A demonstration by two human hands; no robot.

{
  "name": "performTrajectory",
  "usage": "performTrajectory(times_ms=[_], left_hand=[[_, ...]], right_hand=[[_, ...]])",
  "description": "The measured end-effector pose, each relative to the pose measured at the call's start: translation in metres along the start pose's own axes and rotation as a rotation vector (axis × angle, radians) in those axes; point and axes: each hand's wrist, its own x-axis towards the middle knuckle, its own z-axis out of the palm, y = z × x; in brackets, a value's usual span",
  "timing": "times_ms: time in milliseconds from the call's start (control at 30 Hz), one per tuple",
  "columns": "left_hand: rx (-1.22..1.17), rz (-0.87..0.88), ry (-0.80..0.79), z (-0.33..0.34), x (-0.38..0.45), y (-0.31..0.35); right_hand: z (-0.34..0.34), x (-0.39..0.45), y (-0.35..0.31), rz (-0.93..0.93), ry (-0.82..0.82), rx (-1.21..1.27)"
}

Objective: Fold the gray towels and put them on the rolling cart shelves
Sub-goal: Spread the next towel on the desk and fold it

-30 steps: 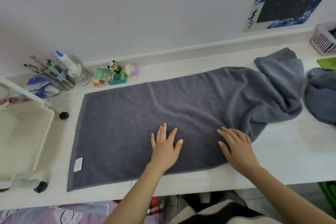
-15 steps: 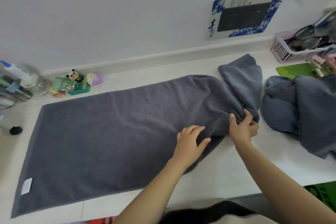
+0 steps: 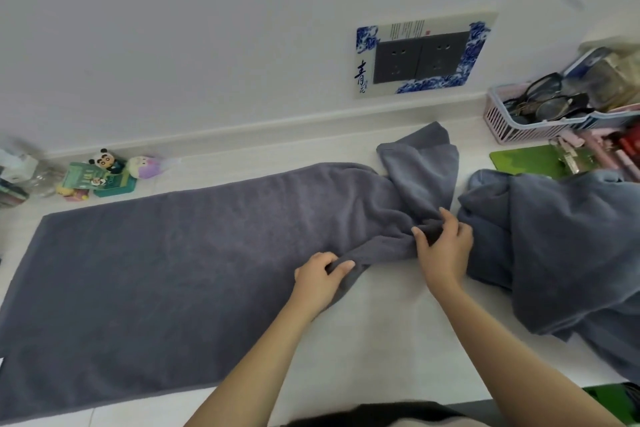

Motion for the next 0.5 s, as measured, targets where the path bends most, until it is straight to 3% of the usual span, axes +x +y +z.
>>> performTrajectory(times_ms=[200, 367, 433, 500], left_hand=[[0.047, -0.061, -0.051, -0.004, 0.003, 0.002], [-0.109, -0.095, -0.094, -0.014, 0.001, 0.007], [-0.283, -0.143, -0.048, -0.021, 0.002, 0.01], [-0.493, -0.171, 0.059, -0.031, 0.007, 0.014]], right_hand=[[0.004, 0.033, 0.001, 0.044, -0.145, 0.012], [-0.007, 0.046, -0.029, 0.2, -0.114, 0.392], [-0.01, 0.042, -0.053, 0.097, -0.142, 0.452], [-0.009, 0.026, -0.078, -0.119, -0.159, 0.4]])
